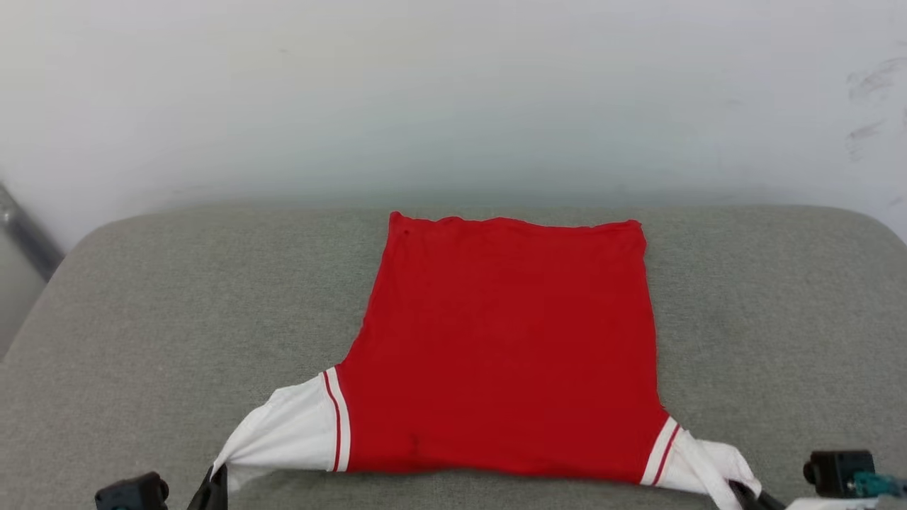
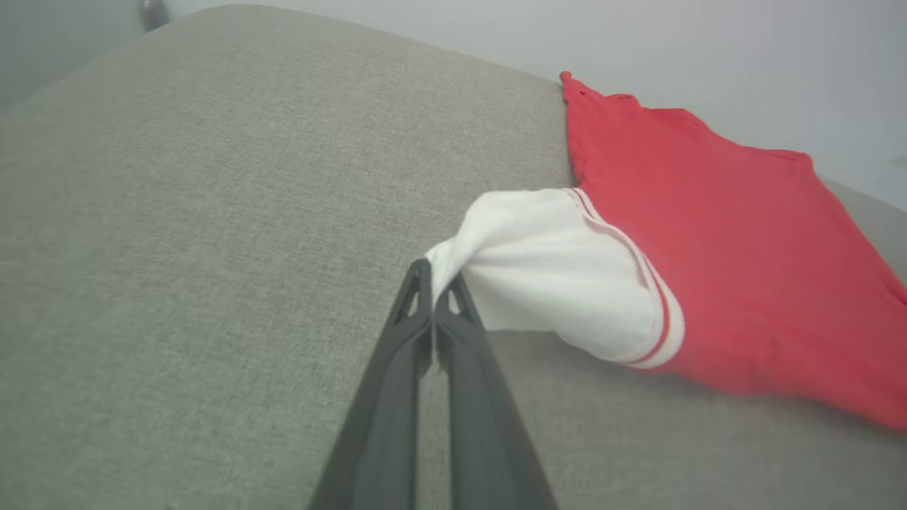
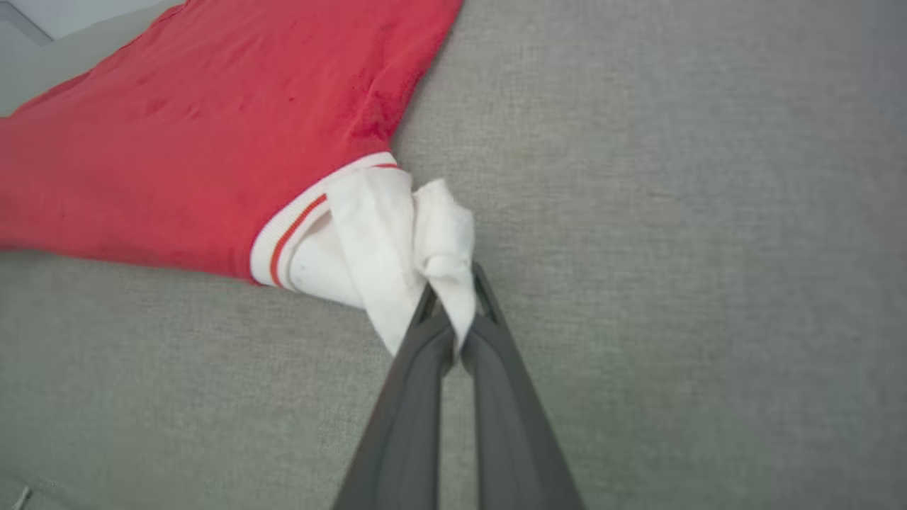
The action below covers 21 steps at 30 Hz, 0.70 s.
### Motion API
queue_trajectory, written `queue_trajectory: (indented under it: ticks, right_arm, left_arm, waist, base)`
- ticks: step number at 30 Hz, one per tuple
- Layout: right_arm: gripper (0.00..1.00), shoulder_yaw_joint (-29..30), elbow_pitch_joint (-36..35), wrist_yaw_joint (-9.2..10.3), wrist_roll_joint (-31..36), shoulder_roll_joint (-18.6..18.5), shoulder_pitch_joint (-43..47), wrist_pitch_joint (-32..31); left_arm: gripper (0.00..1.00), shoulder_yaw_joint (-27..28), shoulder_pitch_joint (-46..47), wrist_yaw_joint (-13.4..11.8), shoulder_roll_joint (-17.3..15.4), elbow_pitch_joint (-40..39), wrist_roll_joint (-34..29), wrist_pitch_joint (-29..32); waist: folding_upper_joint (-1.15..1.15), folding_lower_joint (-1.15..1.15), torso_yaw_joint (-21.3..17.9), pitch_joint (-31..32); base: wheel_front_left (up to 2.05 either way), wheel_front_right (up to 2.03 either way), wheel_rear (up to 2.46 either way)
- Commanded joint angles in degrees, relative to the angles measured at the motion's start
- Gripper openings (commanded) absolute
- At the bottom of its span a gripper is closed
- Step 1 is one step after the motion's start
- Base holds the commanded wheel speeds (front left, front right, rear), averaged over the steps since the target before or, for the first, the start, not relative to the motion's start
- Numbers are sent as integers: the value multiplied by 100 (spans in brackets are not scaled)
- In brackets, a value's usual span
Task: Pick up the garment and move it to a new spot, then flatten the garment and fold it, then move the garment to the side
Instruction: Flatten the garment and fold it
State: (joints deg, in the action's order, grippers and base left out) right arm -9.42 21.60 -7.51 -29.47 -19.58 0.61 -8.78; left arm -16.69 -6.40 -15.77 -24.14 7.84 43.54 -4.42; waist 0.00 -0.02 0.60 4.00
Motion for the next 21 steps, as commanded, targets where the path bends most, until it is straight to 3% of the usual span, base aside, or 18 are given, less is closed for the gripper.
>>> queue_trajectory:
  ticks: [1,9,10,11,12,18,21]
  right_arm:
    - [0,341,-371,6,234,201,516,-195]
    - [0,1033,-1412,4,708,840,1512,-888]
    - [14,1077,-1551,4,728,894,1524,-938]
    - [49,1125,-1639,4,744,946,1521,-1019]
    - [100,1142,-1744,4,790,954,1461,-1050]
    - [100,1458,-1954,4,824,986,518,-960]
    - [100,1738,-1733,4,806,1027,-229,-907]
  left_arm:
    - [0,-15,-373,-257,-116,-489,-63,175]
    - [0,-78,-915,-757,-298,-1528,-247,450]
    - [0,-109,-910,-795,-305,-1617,-282,473]
    - [0,-137,-874,-809,-290,-1701,-311,469]
    - [0,-159,-822,-846,-272,-1777,-337,469]
    - [0,-270,-564,-883,-207,-2082,-481,465]
    - [0,-340,-284,-803,-134,-2211,-567,390]
  waist:
    - [0,2,88,6]
    - [0,2,225,-113]
    - [0,2,233,-142]
    - [0,2,239,-170]
    - [0,2,245,-202]
    - [0,2,283,-522]
    - [0,2,419,-842]
  base:
    - [0,0,0]
    - [0,0,0]
    - [0,0,0]
    - [0,0,0]
    - [0,0,0]
    - [0,0,0]
    - [0,0,0]
